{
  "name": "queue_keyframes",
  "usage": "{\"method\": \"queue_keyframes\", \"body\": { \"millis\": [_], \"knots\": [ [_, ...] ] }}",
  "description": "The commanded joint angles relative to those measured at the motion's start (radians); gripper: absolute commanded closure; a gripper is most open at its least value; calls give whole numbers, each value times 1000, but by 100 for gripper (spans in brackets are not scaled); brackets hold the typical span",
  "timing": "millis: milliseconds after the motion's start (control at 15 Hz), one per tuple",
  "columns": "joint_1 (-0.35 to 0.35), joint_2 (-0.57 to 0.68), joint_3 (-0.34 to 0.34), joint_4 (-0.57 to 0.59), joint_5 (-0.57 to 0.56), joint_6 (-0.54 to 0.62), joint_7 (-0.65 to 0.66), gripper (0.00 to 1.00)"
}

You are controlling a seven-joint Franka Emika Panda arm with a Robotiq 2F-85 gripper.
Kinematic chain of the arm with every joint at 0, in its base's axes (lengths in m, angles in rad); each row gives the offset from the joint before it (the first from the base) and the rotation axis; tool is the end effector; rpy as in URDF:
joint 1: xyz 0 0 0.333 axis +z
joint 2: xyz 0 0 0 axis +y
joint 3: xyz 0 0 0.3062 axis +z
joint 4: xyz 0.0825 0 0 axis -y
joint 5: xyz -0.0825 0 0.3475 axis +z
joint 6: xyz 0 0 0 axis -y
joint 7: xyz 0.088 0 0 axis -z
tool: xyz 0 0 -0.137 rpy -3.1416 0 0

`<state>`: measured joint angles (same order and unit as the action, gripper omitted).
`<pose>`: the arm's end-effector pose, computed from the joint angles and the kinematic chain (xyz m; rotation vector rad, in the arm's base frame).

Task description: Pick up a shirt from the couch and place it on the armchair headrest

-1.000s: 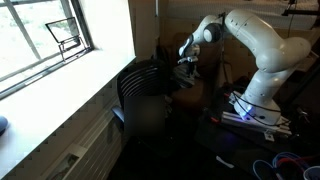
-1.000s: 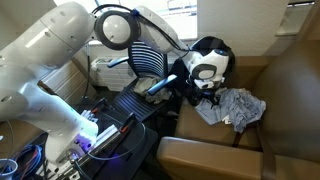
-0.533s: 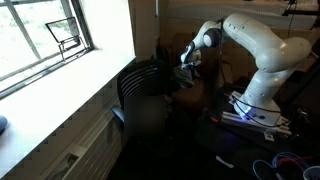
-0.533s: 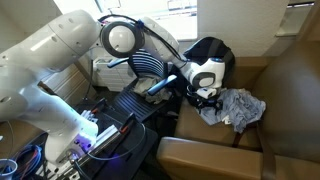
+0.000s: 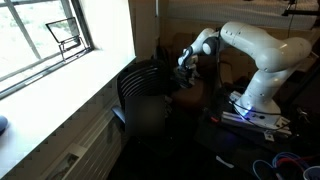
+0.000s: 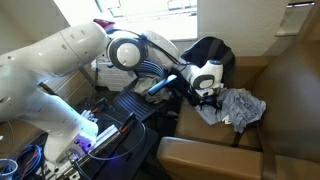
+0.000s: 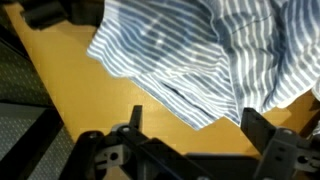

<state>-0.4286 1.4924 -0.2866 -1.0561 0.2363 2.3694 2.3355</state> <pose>0.5228 -0.3859 -0.0992 0.2167 -2.9357 0.0329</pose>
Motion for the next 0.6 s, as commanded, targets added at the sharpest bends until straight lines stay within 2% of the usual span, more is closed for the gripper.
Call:
{"method": "queue_keyframes", "body": {
  "millis": [0,67,133,400,467,533],
  "knots": [
    [-24,-1,40,21,-19,60,190,0],
    [-20,-2,30,17,-24,74,254,0],
    [-5,-4,20,12,-12,40,173,0],
    [-7,-5,19,12,-15,58,242,0],
    [-29,-5,51,-9,-34,159,130,0],
    [-36,-5,55,-19,-43,197,82,0]
  ]
}}
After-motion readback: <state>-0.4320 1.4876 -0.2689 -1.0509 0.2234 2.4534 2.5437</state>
